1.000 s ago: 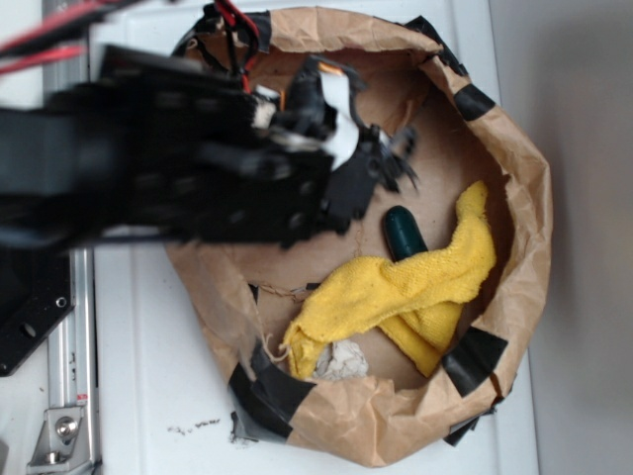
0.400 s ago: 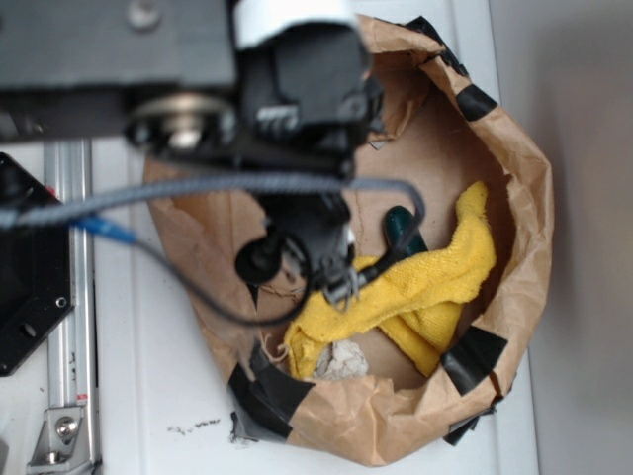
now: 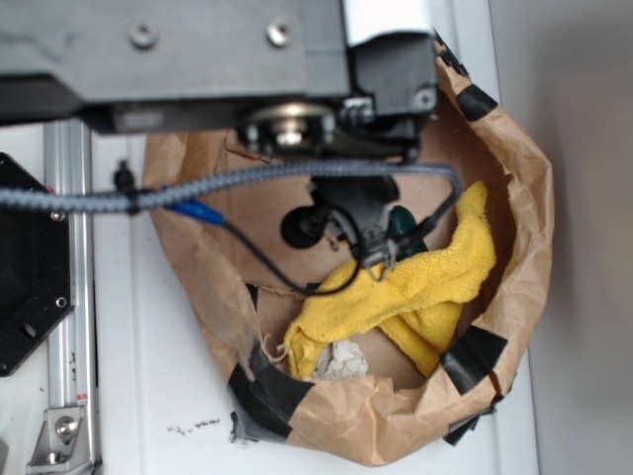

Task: Grab the yellow duck.

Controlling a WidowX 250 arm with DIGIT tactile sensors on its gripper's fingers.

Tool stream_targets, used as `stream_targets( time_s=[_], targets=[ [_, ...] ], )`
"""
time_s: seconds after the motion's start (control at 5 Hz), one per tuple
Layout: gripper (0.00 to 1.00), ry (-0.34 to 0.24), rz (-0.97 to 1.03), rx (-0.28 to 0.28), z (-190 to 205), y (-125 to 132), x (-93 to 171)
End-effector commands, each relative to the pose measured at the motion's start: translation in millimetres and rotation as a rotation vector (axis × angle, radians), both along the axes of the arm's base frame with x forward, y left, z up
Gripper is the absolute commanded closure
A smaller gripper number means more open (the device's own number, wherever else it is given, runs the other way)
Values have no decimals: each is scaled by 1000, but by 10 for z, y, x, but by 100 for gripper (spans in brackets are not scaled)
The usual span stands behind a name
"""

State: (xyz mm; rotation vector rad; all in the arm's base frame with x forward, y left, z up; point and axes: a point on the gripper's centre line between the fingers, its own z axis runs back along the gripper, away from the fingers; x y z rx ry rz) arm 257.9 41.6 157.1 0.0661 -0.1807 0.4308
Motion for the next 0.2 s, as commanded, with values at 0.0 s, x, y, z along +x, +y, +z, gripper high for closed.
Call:
stream_targets(
  time_s=[0.0],
  targets=[
    [100,-82,14,21,134,226,49]
  ],
)
